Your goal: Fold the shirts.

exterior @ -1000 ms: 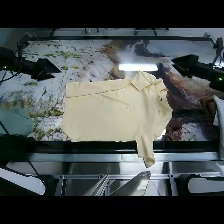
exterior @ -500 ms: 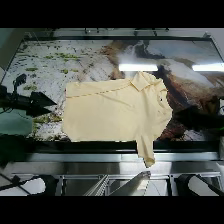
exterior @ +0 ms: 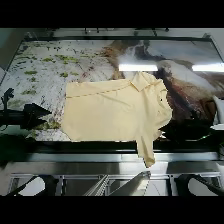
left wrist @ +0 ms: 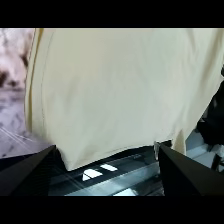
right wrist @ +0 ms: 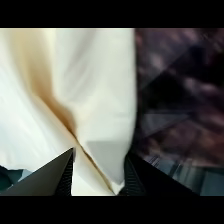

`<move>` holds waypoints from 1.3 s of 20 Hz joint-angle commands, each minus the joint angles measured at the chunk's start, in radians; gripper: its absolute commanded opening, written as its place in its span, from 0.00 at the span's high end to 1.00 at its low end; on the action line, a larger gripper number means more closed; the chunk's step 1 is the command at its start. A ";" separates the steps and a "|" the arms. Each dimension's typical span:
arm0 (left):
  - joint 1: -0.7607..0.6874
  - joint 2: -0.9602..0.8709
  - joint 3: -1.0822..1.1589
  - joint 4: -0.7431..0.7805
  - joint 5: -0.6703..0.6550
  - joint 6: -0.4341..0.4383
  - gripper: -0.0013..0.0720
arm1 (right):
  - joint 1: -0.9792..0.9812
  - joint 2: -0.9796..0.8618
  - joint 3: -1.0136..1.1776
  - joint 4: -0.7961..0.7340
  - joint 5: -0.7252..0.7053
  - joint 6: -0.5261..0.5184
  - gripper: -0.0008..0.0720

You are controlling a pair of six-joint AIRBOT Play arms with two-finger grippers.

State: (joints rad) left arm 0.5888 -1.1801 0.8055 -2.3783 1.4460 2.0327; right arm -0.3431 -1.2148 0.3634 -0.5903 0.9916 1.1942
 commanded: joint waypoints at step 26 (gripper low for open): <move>-0.426 0.031 -0.352 0.009 -0.235 -0.211 0.03 | -0.172 0.121 -0.002 0.035 0.029 -0.095 0.96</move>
State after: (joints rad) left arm 0.2844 -1.1465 0.4904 -2.3825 1.2881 1.9091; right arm -0.5545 -1.0962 0.3607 -0.5861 1.0134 1.1095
